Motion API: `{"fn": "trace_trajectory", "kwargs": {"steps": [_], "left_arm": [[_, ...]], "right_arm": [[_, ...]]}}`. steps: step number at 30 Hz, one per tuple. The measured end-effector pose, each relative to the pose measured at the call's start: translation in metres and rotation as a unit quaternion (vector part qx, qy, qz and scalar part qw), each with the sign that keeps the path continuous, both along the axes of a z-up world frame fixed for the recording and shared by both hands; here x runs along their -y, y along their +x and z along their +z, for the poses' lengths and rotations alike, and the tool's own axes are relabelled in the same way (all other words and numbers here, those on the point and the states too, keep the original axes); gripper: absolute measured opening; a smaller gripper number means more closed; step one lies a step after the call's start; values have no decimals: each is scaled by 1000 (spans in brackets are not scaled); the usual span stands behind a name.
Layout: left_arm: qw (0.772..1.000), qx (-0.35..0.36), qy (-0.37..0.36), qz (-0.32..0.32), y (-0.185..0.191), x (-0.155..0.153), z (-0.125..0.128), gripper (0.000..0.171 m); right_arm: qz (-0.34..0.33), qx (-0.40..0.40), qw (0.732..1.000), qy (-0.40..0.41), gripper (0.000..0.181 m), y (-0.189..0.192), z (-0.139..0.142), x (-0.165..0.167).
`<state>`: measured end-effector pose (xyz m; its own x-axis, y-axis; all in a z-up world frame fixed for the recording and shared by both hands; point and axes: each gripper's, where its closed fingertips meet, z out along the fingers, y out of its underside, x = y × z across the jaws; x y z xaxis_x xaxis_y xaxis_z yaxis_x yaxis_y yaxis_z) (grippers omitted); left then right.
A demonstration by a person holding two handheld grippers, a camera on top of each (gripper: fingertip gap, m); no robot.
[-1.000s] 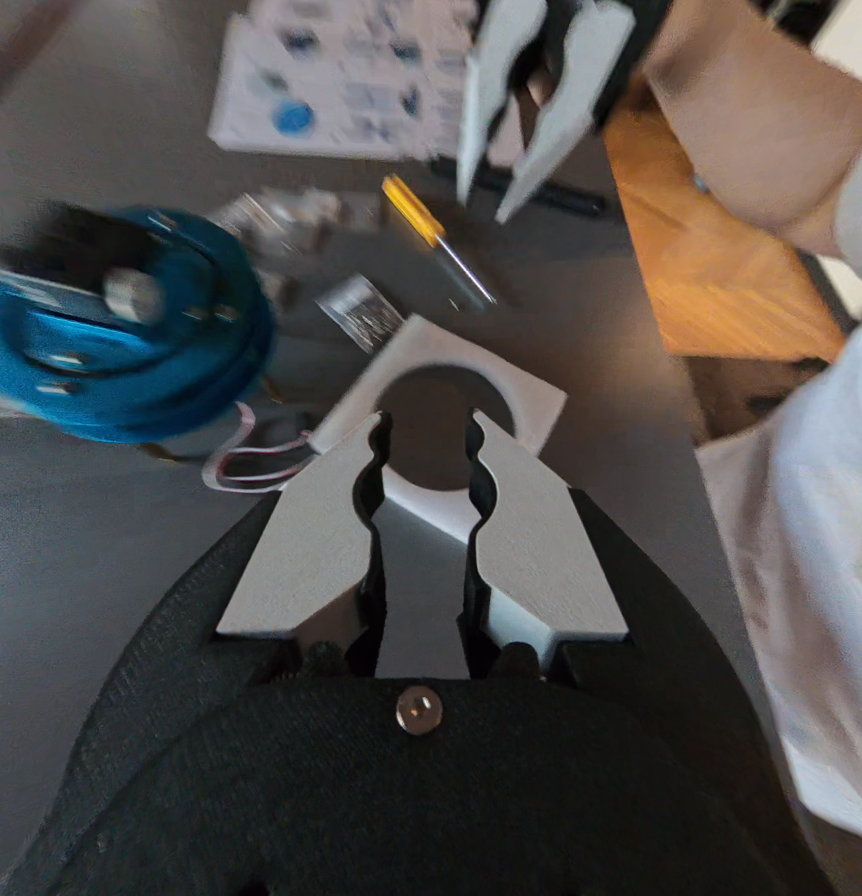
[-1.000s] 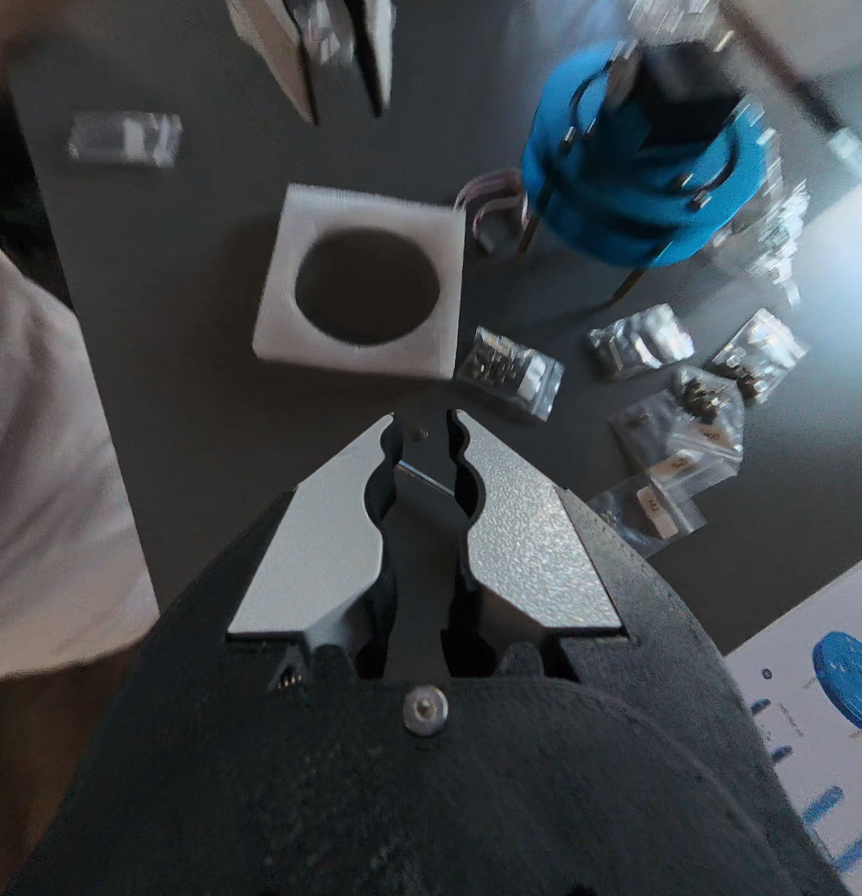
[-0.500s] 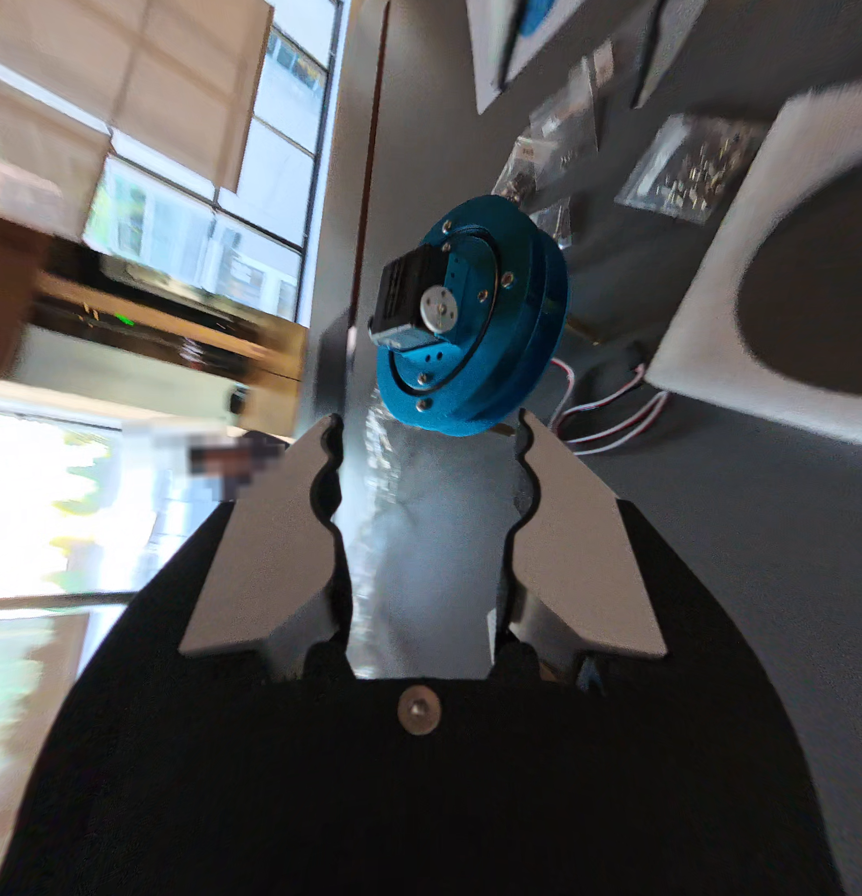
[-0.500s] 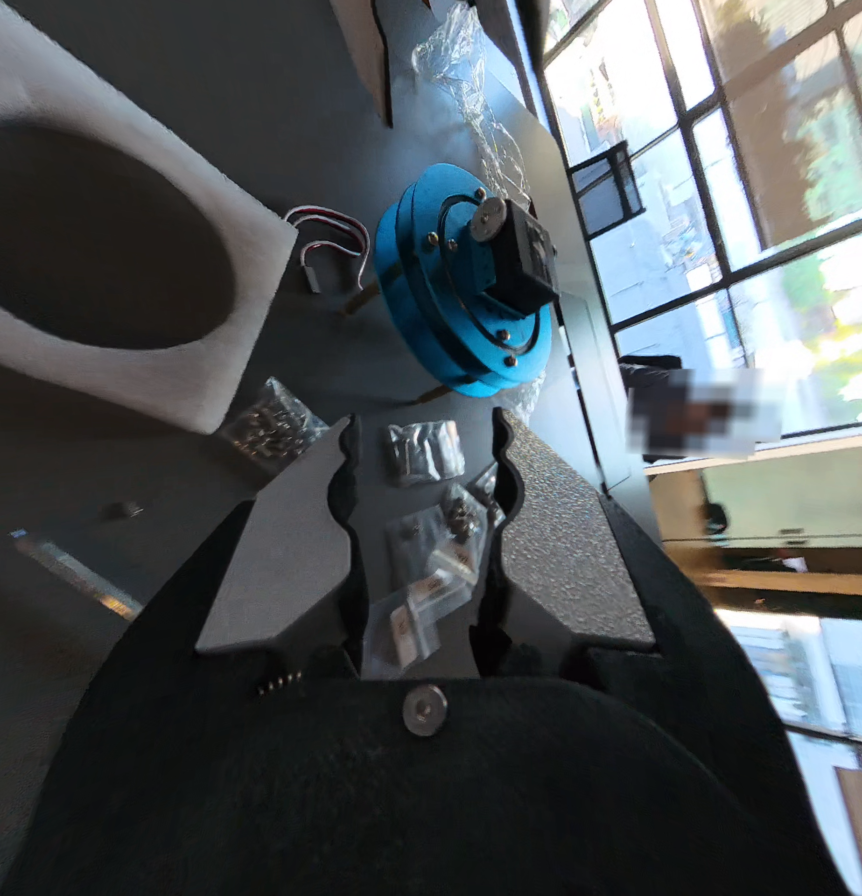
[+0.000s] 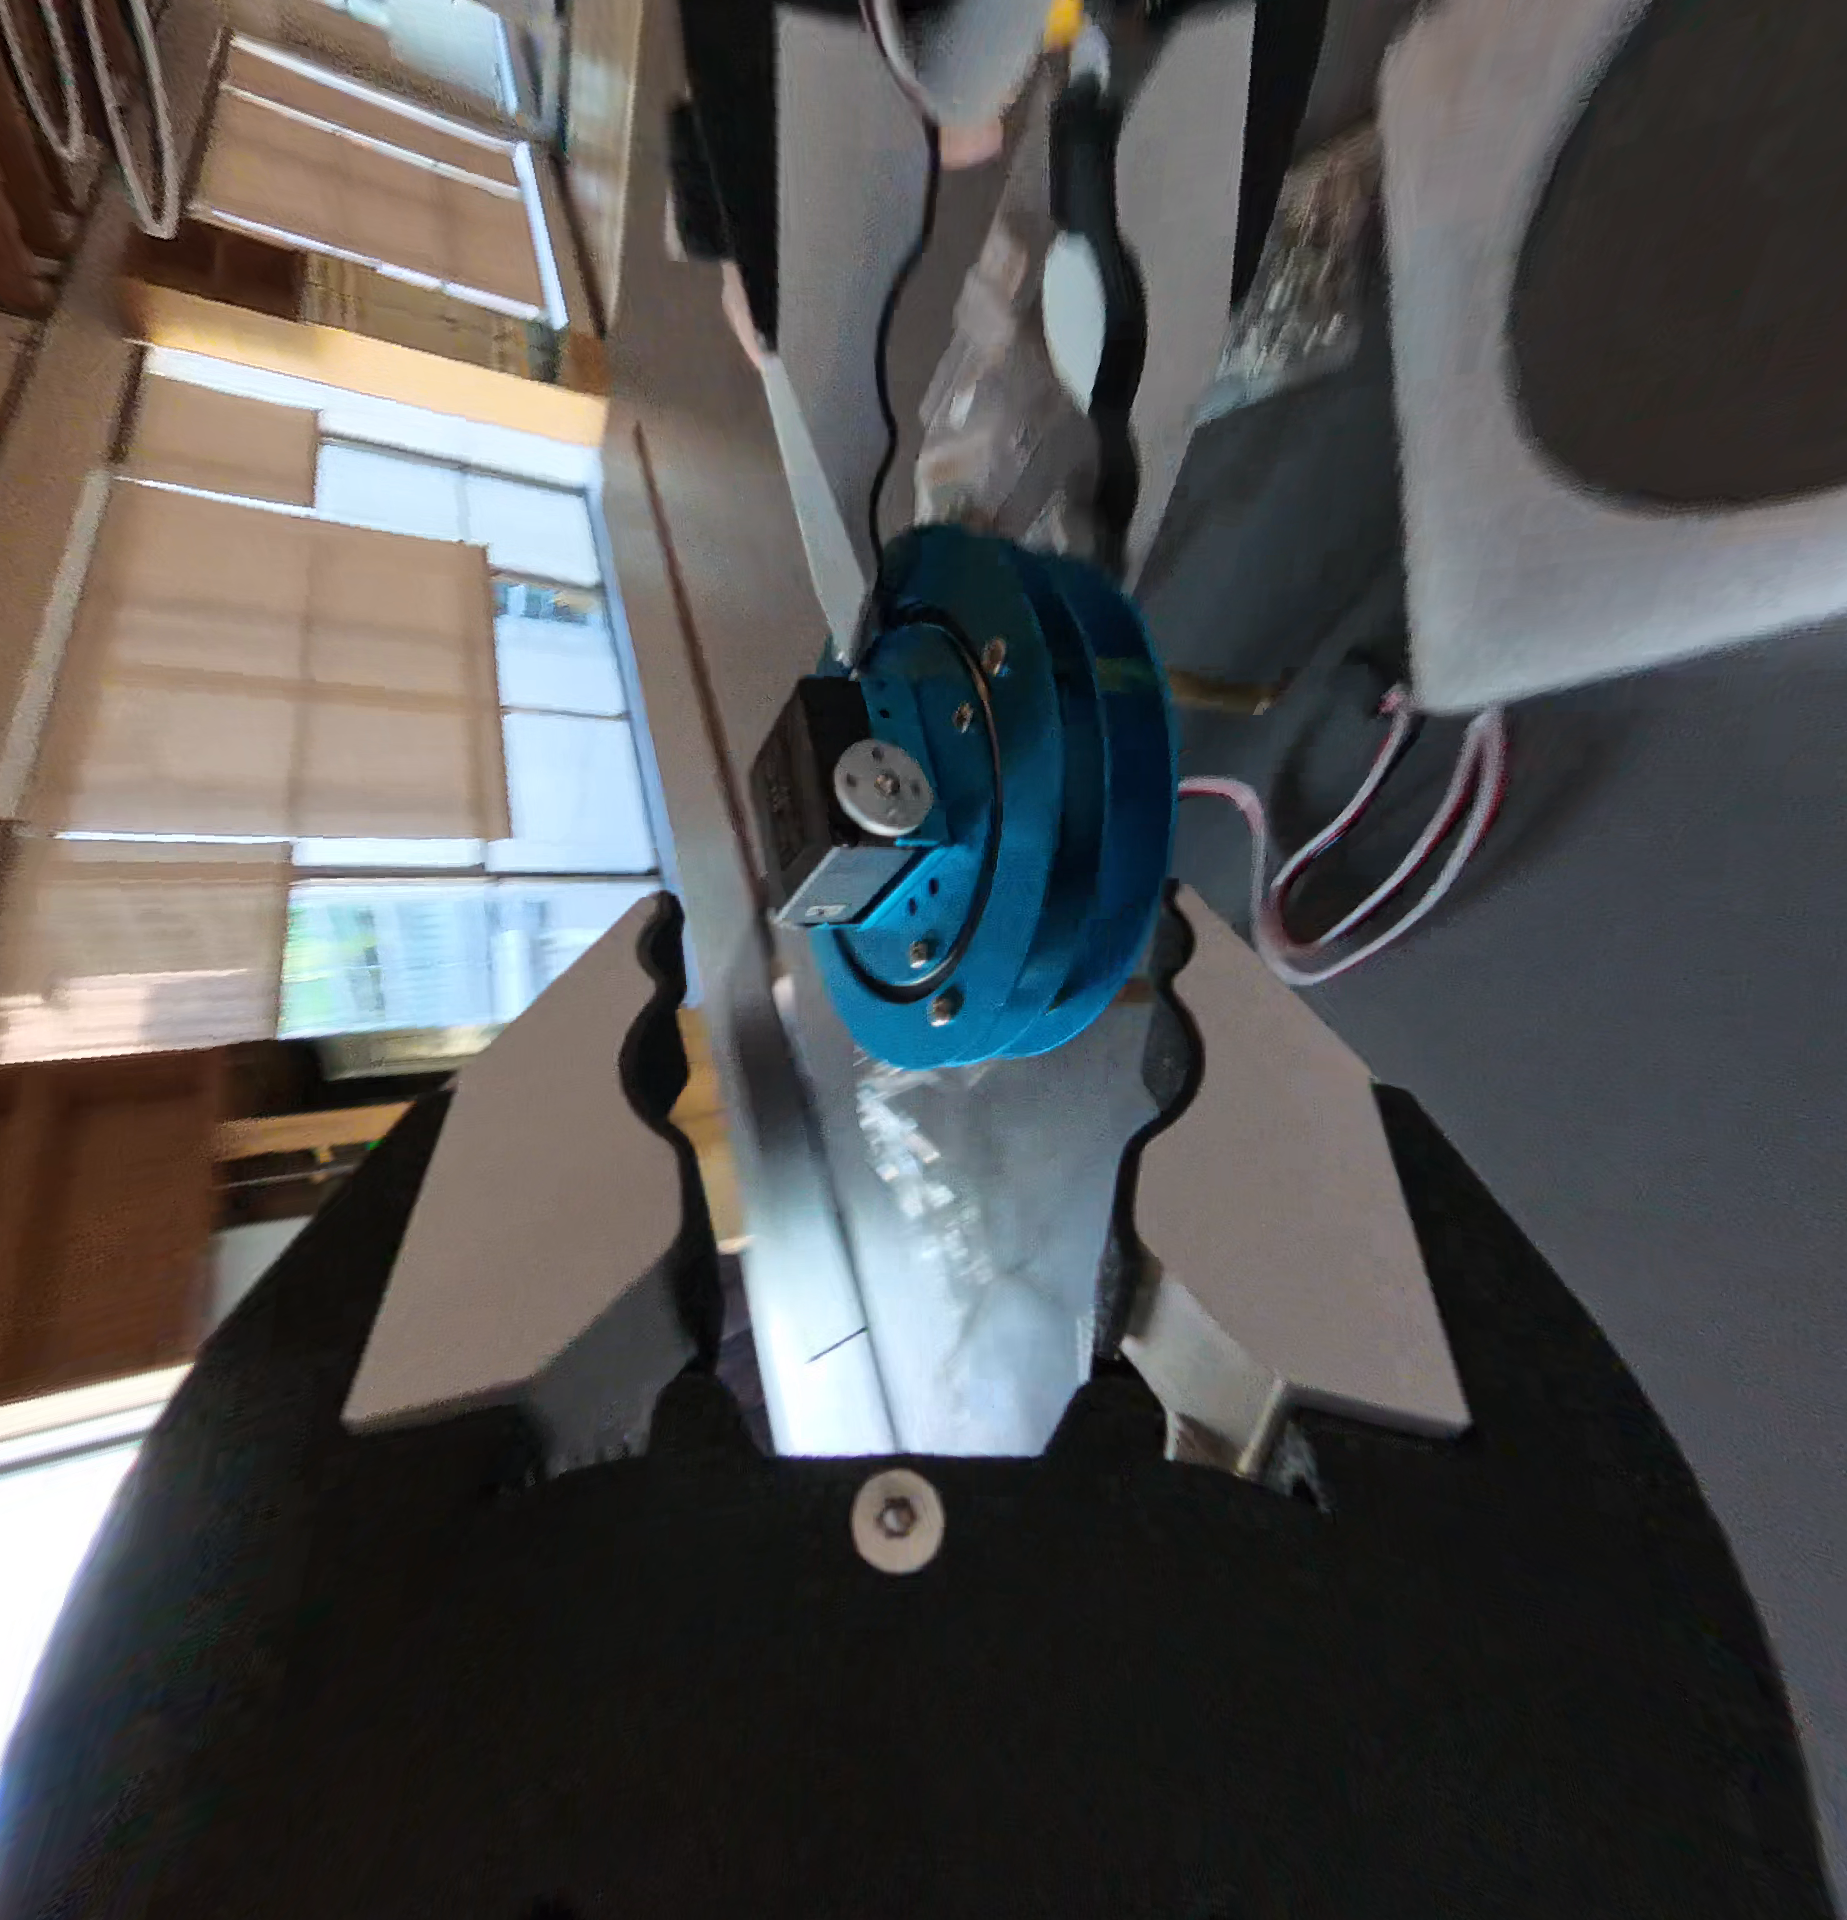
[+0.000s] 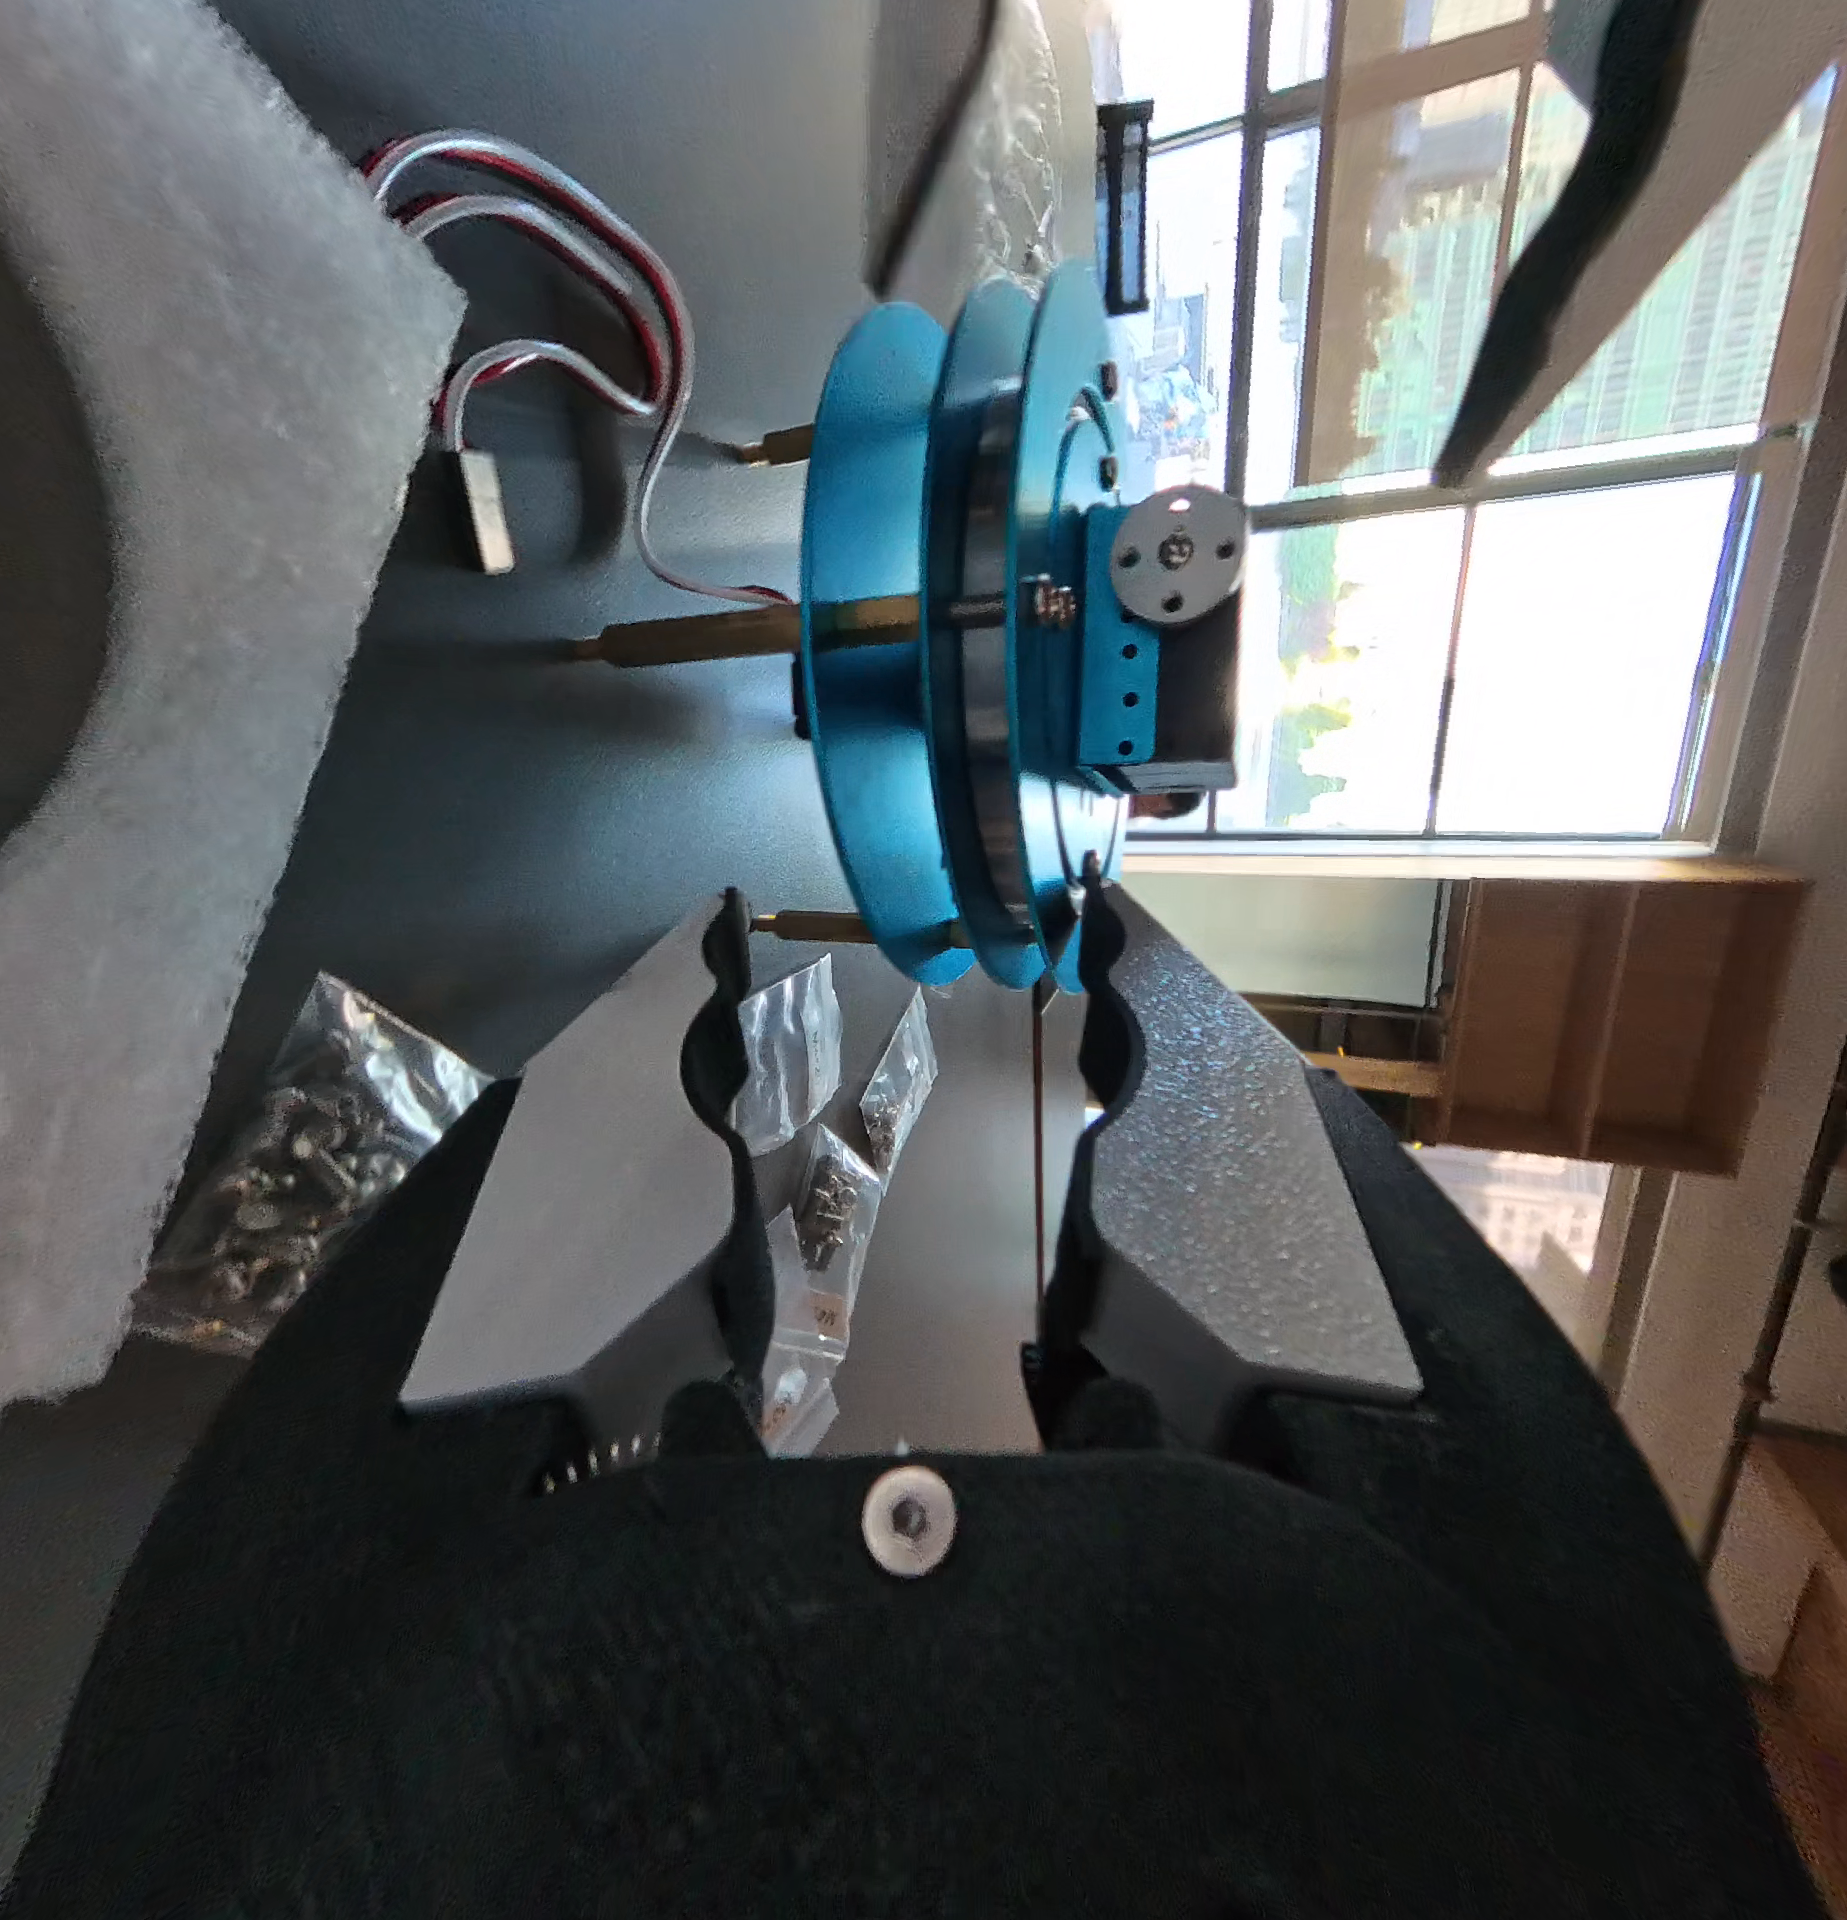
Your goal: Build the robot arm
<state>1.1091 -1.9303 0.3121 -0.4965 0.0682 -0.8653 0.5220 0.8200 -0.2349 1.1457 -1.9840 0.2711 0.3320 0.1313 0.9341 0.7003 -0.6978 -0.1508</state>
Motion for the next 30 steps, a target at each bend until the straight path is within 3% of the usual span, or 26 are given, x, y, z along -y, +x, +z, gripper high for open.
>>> {"fn": "trace_trajectory", "kwargs": {"steps": [2,5,7,13,22,24,25,28,30], "left_arm": [[998,-48,-34,-30,-9,4,-3,95],[999,5,26,-40,9,0,-21,102],[997,42,49,-47,21,0,-30,94],[988,135,36,-68,33,11,-24,77],[992,123,11,-31,34,2,-15,71],[993,114,0,-12,38,-6,-7,62],[995,98,10,-11,37,-9,-9,35],[998,66,-14,-12,36,-8,-11,32],[995,93,-14,-20,37,-5,-12,33]], "right_arm": [[-9,-11,1000,26,58,0,3,-2],[-17,19,999,36,46,3,9,-4],[-24,35,999,30,44,6,10,-5],[-39,59,997,35,41,15,11,-9],[-18,12,996,81,35,9,27,-16],[-7,-5,996,89,32,3,35,-19],[-4,-22,995,95,31,0,38,-20],[-5,-51,993,102,31,-1,39,-21],[6,-36,994,102,31,0,39,-19]]}}
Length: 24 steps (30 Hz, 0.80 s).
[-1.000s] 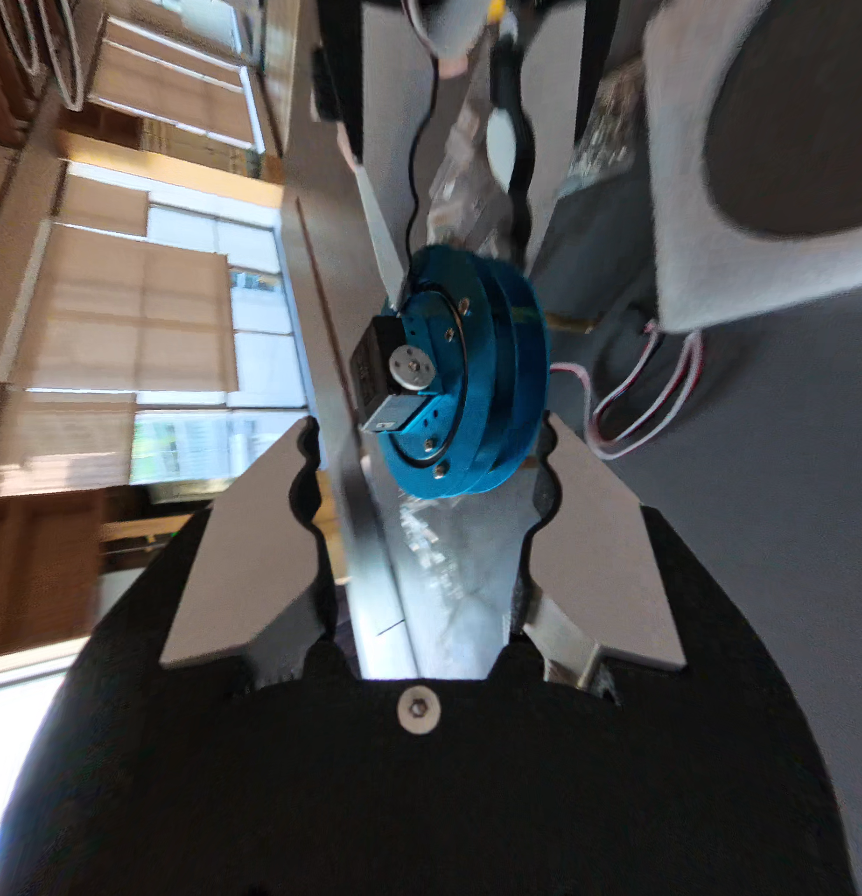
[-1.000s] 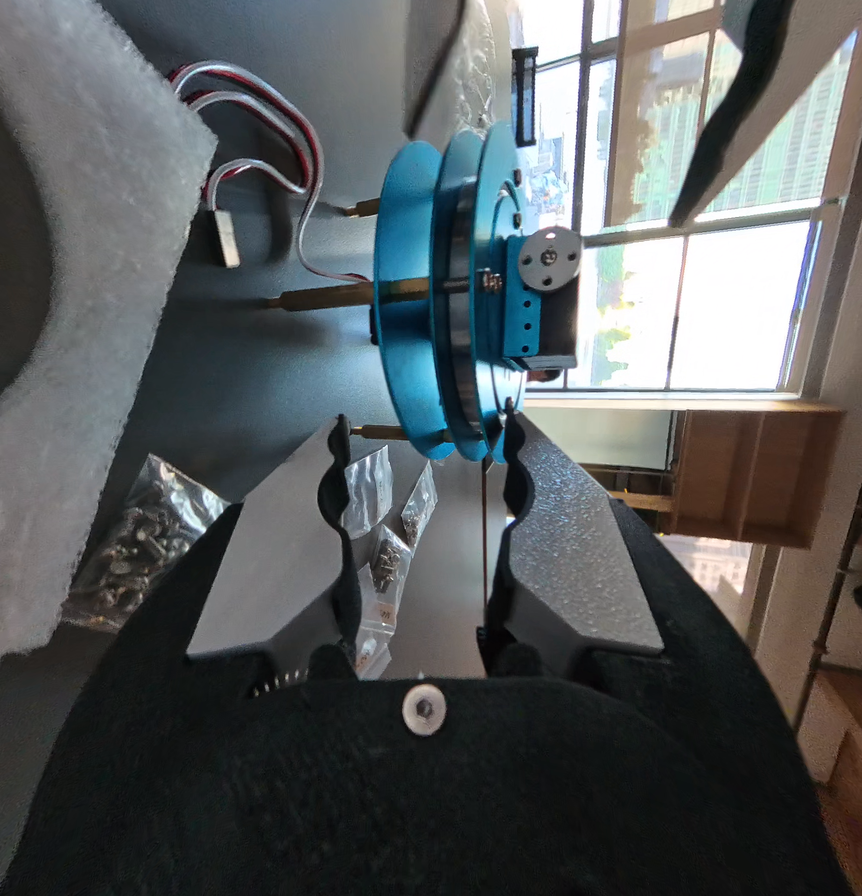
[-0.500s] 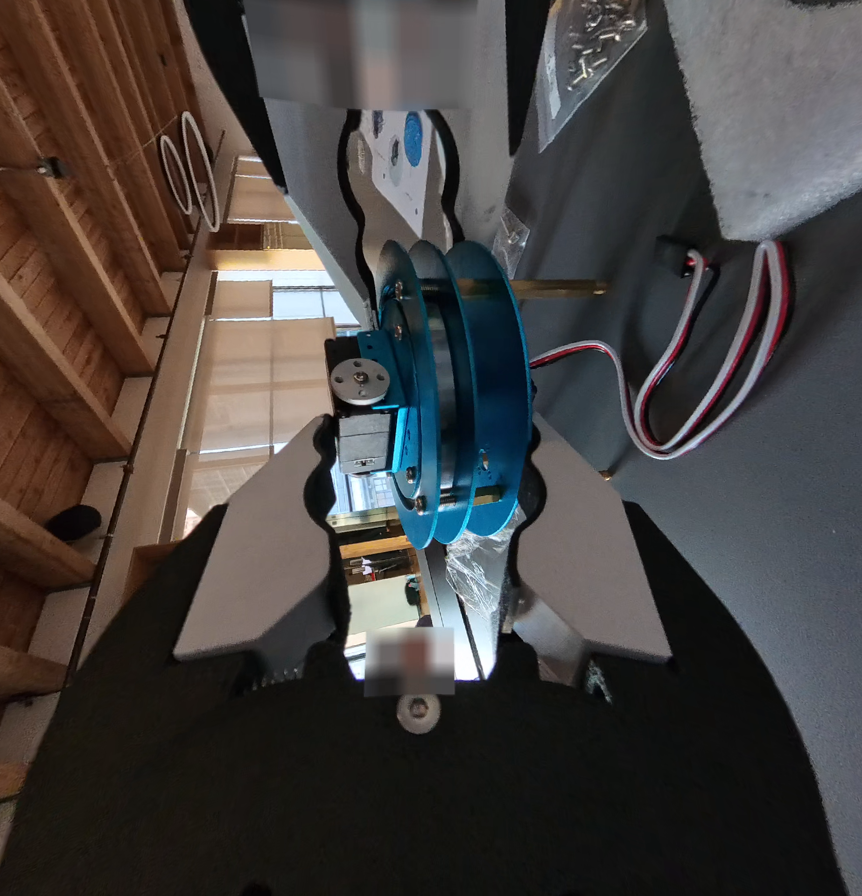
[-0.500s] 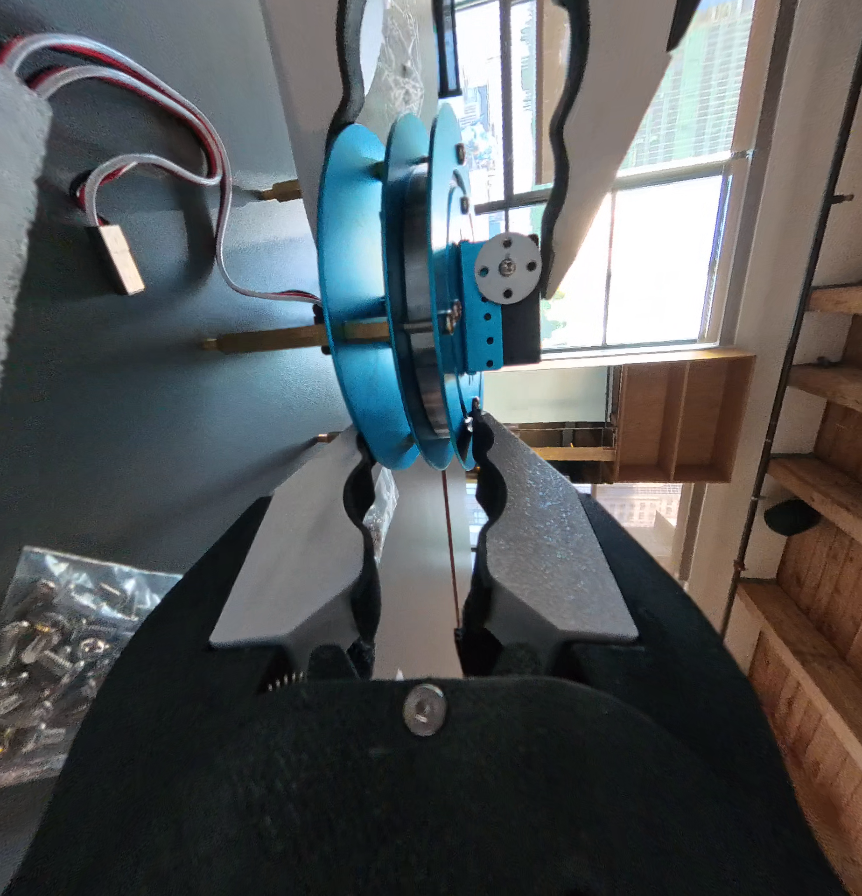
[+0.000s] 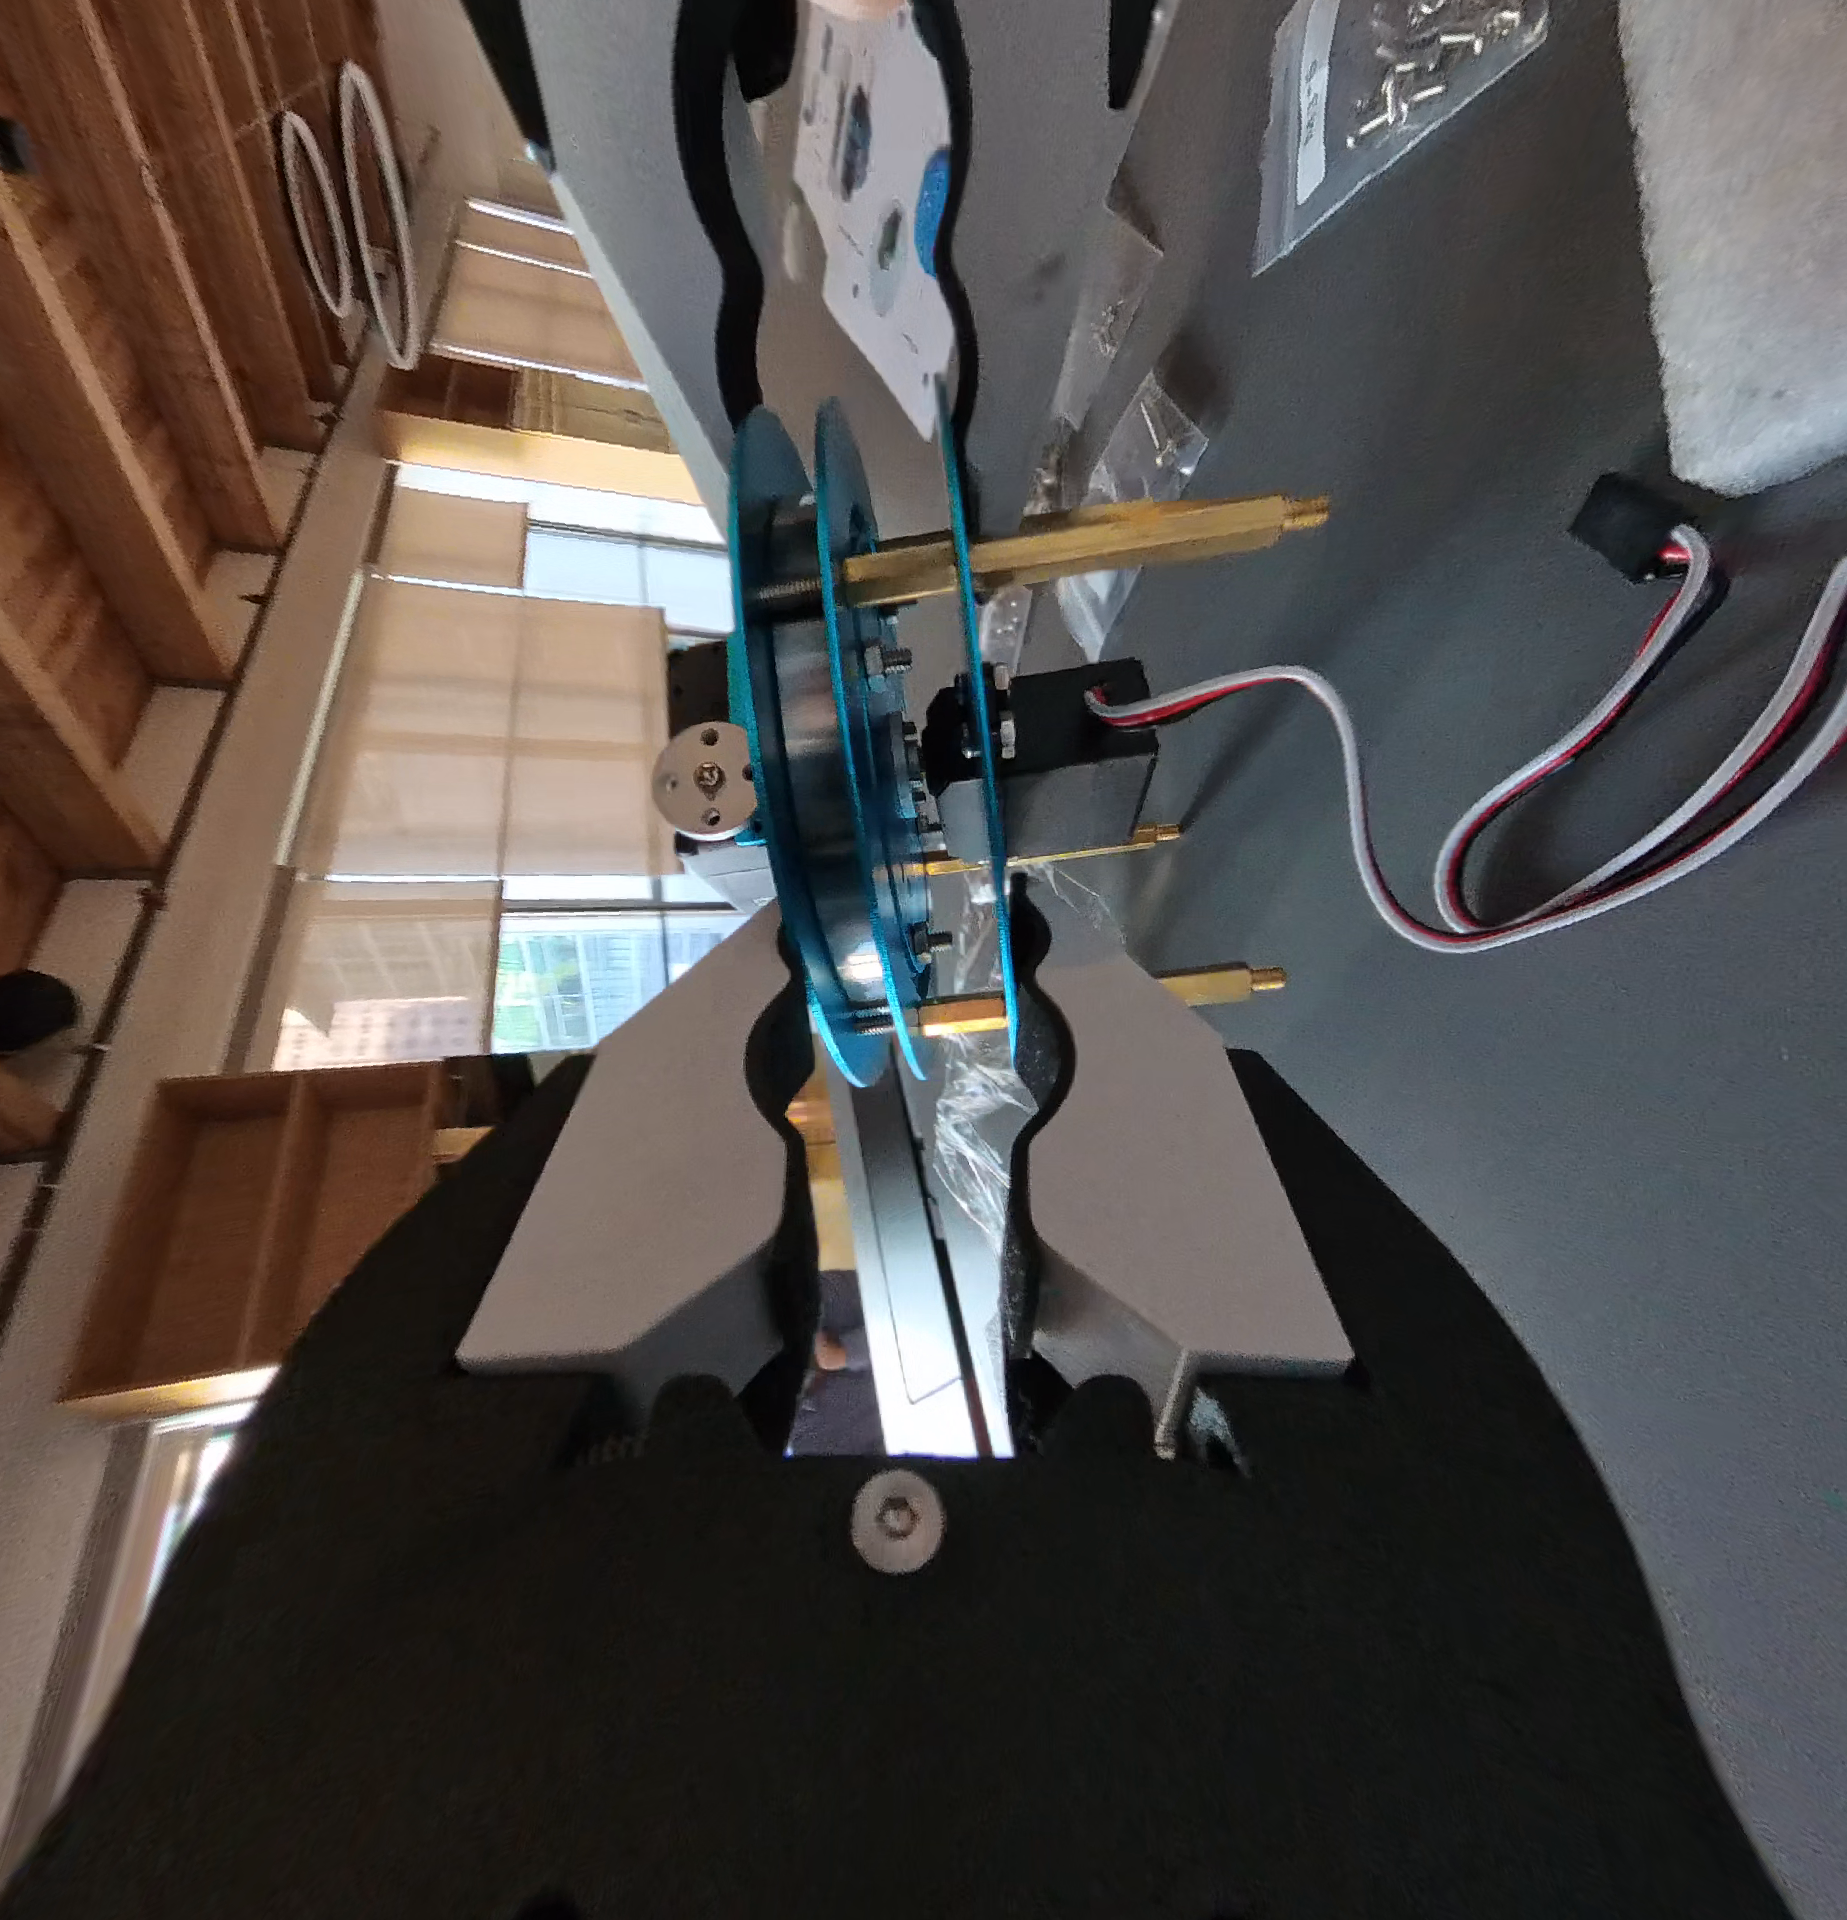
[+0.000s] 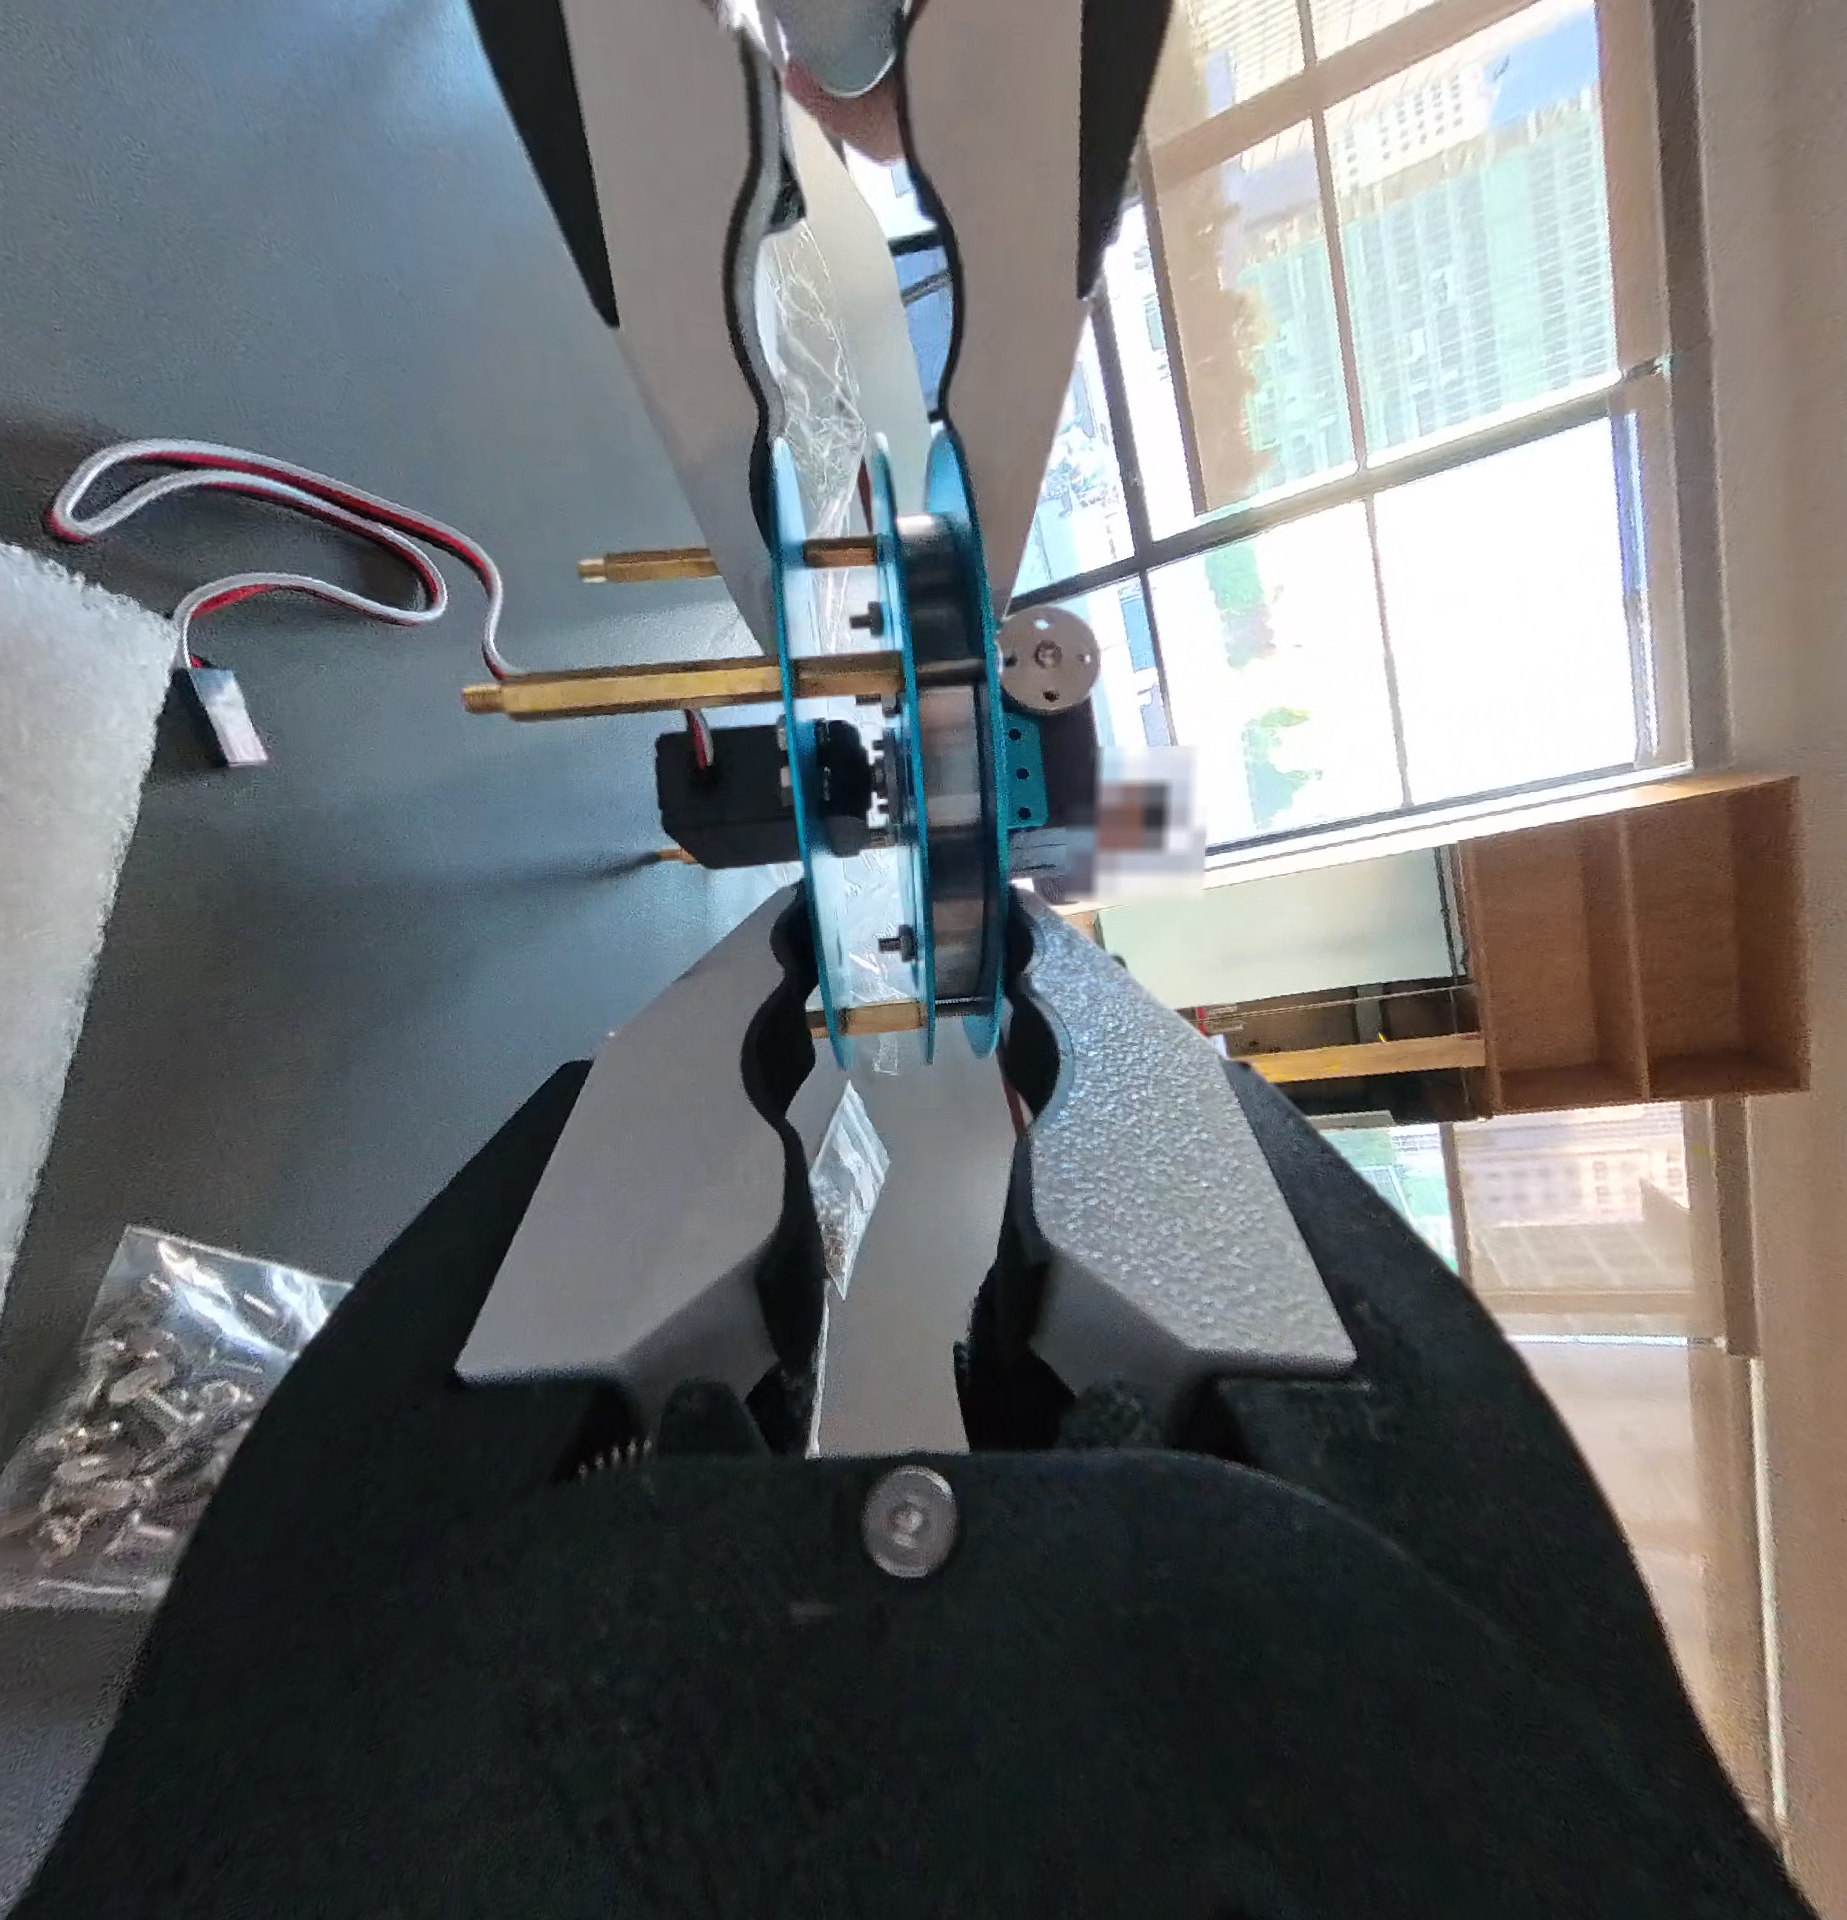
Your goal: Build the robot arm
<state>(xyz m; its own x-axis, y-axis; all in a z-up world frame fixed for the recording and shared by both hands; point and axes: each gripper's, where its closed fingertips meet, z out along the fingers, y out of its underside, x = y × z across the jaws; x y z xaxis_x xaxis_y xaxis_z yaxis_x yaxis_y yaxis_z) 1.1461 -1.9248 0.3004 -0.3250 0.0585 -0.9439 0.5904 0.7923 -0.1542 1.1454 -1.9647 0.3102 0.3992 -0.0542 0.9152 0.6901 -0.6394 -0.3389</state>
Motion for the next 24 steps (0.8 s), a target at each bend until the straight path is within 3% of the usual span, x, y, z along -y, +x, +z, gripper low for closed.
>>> {"fn": "trace_trajectory", "kwargs": {"steps": [11,24], "left_arm": [[999,36,-19,18,-4,1,8,32],[996,78,3,37,-95,39,88,33]], "right_arm": [[1,43,999,1,31,-8,8,2],[8,71,997,11,32,-95,85,39]]}}
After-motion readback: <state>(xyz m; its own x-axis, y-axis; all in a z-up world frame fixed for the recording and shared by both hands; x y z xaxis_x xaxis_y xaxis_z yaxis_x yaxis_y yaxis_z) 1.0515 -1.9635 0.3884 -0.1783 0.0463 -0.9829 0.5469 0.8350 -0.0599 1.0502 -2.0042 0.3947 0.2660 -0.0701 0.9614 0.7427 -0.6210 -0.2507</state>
